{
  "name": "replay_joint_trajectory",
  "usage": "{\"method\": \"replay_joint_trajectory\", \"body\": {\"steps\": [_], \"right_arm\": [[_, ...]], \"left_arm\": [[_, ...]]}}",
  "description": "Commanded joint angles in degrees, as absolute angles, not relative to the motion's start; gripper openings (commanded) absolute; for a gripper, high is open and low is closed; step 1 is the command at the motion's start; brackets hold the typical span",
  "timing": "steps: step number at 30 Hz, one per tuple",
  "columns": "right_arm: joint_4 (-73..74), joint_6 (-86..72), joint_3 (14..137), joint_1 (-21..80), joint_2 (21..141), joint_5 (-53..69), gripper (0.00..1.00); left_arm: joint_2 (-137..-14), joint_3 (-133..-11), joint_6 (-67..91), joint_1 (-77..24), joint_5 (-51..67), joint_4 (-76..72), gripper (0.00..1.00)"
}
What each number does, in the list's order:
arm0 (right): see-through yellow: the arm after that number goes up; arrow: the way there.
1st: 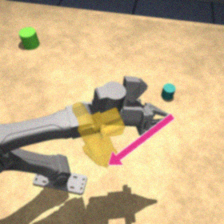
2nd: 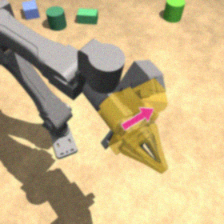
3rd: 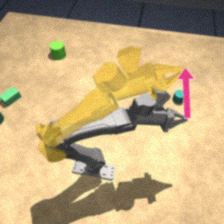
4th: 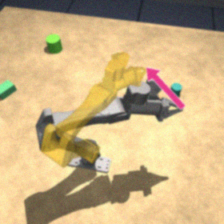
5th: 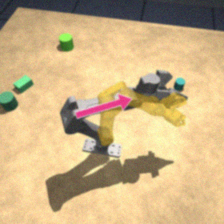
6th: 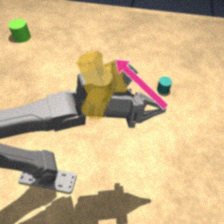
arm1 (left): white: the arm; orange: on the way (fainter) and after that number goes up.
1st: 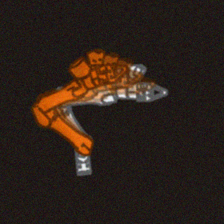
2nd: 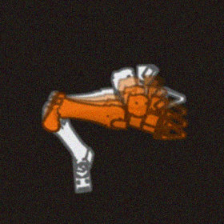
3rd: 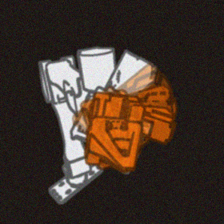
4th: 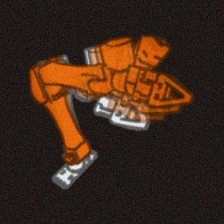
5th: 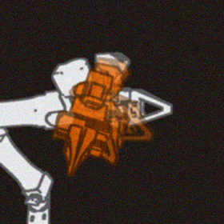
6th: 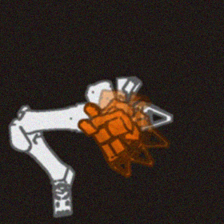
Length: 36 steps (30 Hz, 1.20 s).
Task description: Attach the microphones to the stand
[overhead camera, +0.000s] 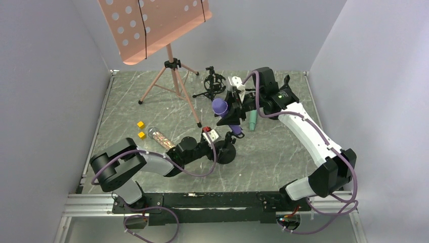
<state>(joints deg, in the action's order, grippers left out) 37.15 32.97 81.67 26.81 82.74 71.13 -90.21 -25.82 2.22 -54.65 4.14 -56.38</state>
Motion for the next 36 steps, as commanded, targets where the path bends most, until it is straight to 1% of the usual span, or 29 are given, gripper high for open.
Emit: {"method": "replay_joint_trajectory", "body": {"steps": [1, 4, 6, 9, 14, 18, 22, 23, 28, 30, 32, 34, 36], "right_arm": [[35.27, 31.52, 79.23, 26.63, 80.11, 72.73, 0.09], [33.54, 30.22, 78.07, 26.59, 80.15, 73.09, 0.09], [32.42, 29.29, 77.43, 26.63, 80.11, 73.19, 0.09], [31.40, 28.45, 77.20, 26.61, 80.39, 73.46, 0.09], [32.08, 27.68, 79.80, 26.60, 81.16, 73.23, 0.09], [35.39, 28.17, 84.89, 26.64, 82.26, 72.42, 0.09], [38.04, 28.58, 89.17, 26.59, 83.42, 73.80, 0.09], [38.47, 28.46, 90.13, 26.63, 83.75, 74.05, 0.09], [41.29, 28.27, 94.26, 26.61, 84.99, 73.09, 0.09], [38.47, 24.64, 92.93, 26.63, 83.97, 73.89, 0.09], [30.38, 16.84, 87.39, 26.59, 81.85, 74.92, 0.10], [20.28, 7.63, 81.82, 26.63, 79.20, 75.67, 0.10], [13.71, 2.35, 78.34, 26.55, 77.34, 76.54, 0.10]], "left_arm": [[-91.23, -28.55, 3.56, -55.27, 1.78, -59.52, 0.71], [-91.94, -29.53, 3.75, -55.28, 1.27, -58.90, 0.65], [-92.48, -29.91, 4.14, -55.28, 1.28, -59.20, 0.64], [-93.40, -30.13, 5.01, -55.33, 2.24, -60.11, 0.66], [-92.65, -27.95, 6.44, -55.37, 3.64, -62.76, 0.71], [-85.78, -23.27, 7.25, -55.37, 2.15, -62.89, 0.77], [-75.45, -20.40, 7.26, -55.30, 0.26, -57.22, 0.98], [-73.02, -20.04, 7.17, -55.29, 0.19, -55.13, 0.99], [-60.93, -20.50, 8.37, -53.51, 0.18, -45.10, 0.99], [-58.29, -22.71, 10.28, -50.55, 5.68, -41.85, 0.99], [-57.80, -25.91, 12.78, -48.15, 11.46, -40.53, 0.99], [-59.05, -29.44, 14.06, -47.73, 14.47, -40.35, 0.99], [-61.42, -32.74, 15.51, -47.73, 16.88, -41.05, 0.99]]}}
